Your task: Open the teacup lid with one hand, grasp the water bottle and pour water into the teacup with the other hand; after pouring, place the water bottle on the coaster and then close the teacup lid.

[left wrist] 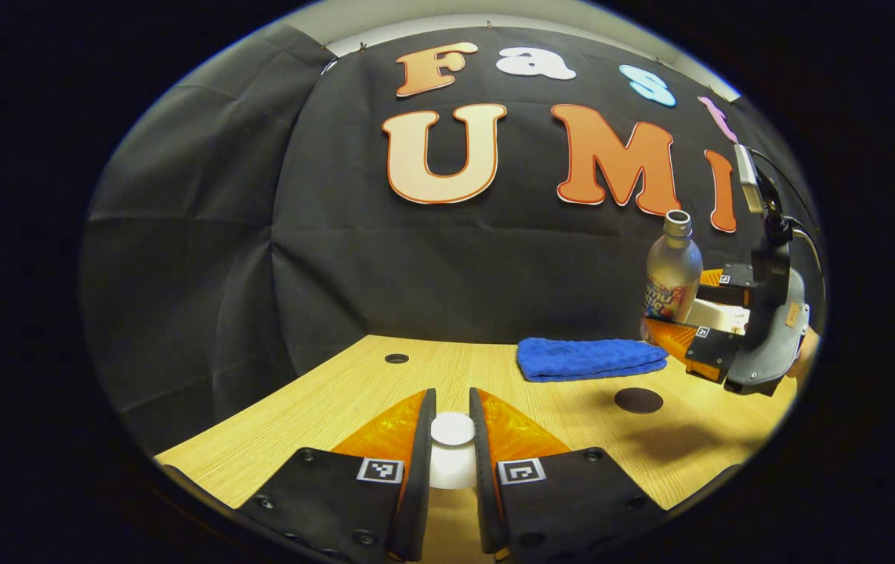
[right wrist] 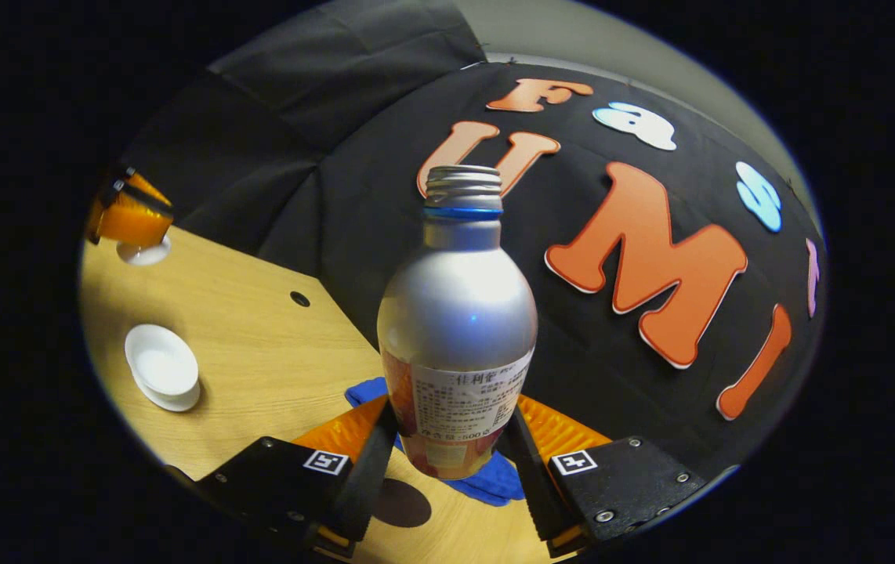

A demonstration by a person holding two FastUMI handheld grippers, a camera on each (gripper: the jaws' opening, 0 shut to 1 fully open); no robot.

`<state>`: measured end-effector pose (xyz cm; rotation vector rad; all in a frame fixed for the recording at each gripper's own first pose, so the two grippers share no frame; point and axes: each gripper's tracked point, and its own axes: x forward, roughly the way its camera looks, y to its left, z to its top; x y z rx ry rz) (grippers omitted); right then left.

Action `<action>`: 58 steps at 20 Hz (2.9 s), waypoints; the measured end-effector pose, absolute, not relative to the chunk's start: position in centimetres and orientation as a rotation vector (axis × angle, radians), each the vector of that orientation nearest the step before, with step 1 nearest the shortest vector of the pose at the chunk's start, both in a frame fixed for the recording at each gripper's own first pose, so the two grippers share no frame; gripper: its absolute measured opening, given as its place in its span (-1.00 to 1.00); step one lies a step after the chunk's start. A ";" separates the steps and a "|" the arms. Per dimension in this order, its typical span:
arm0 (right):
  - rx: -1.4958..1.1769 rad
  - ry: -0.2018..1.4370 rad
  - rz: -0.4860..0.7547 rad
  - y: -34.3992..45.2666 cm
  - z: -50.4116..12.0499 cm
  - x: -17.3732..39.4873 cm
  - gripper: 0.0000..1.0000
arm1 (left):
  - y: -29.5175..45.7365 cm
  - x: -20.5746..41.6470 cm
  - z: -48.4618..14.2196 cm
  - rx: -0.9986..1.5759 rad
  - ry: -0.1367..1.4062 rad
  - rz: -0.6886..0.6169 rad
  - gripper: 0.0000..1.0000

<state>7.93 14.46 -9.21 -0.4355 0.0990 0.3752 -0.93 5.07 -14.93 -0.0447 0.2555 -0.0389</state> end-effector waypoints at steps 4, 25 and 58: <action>-0.272 0.191 0.375 13.4 -11.3 8.9 0.58 | 4.1 -0.7 -15.1 -0.045 0.263 -0.050 -0.46; 0.006 0.523 0.386 12.4 -22.1 13.1 0.58 | 0.1 0.3 -17.1 -0.066 0.328 -0.110 -0.40; -0.002 0.386 0.353 8.0 -13.6 5.8 0.94 | -2.5 -0.3 -20.2 -0.056 0.352 -0.161 0.05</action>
